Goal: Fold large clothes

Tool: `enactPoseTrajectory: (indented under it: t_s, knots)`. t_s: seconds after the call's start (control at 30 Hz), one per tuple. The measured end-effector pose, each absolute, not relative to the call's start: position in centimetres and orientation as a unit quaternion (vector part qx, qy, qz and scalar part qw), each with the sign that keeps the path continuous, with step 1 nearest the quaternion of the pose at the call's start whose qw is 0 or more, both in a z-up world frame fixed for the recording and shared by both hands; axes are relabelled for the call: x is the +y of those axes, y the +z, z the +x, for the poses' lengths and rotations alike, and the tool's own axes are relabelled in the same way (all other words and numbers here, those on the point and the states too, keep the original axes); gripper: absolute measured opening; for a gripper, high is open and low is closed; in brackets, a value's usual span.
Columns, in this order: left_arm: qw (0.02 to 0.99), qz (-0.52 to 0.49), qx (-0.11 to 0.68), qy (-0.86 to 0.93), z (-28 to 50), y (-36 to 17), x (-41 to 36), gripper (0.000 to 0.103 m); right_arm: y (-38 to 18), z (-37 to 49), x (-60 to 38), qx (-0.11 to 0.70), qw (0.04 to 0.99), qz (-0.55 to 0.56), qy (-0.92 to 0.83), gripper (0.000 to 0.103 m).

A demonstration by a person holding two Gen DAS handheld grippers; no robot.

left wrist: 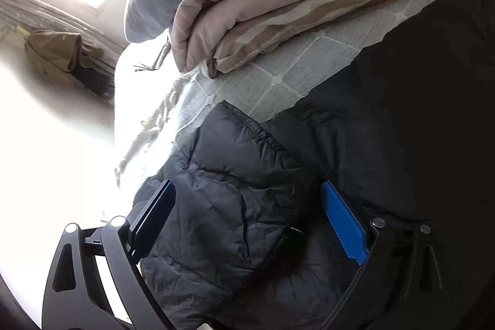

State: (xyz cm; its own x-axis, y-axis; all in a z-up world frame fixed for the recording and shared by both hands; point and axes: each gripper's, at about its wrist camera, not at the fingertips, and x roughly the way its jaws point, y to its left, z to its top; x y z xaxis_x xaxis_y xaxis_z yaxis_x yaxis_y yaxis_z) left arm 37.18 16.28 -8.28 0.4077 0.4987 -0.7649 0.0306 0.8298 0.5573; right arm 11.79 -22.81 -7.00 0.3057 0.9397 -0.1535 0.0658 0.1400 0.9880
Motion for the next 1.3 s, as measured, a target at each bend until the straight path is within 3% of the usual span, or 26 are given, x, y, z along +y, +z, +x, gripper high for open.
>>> enactPoseTrajectory:
  t_s: [0.2,0.37,0.63,0.83,0.87,0.9,0.93,0.97,1.0,1.3]
  knots:
    - [0.803,0.234,0.536,0.119,36.9,-8.1,16.0,0.071,-7.0,11.8,-22.8,0.461,0.597,0.545,0.366,0.077]
    - [0.807,0.239,0.536,0.064,36.0,-7.7,14.1,0.073,-7.0,11.7,-22.8,0.462,0.594,0.547,0.366,0.077]
    - [0.788,0.248,0.553,0.106,36.9,-8.6,15.8,0.087,-7.2,11.7,-22.8,0.463,0.592,0.55,0.364,0.077]
    - [0.795,0.269,0.522,0.151,37.3,-8.5,16.9,0.087,-7.3,11.7,-22.7,0.464,0.591,0.55,0.363,0.077]
    - [0.797,0.27,0.52,0.147,37.3,-8.6,16.8,0.079,-7.3,11.7,-22.7,0.464,0.591,0.551,0.363,0.077]
    - [0.799,0.266,0.52,0.143,37.2,-8.6,16.8,0.061,-7.3,11.7,-22.7,0.464,0.591,0.551,0.363,0.077]
    - [0.802,0.253,0.524,0.135,37.1,-8.6,16.8,0.051,-7.3,11.7,-22.7,0.464,0.591,0.551,0.363,0.077]
    - [0.805,0.24,0.527,0.128,36.9,-8.5,16.8,0.026,-7.3,11.6,-22.8,0.464,0.591,0.552,0.362,0.077]
    - [0.805,0.238,0.527,0.13,36.8,-8.5,16.9,0.009,-7.3,11.6,-22.8,0.463,0.591,0.552,0.363,0.077]
    - [0.848,0.205,0.473,0.123,35.0,-4.8,17.4,0.003,-7.0,11.7,-22.7,0.46,0.591,0.553,0.366,0.077]
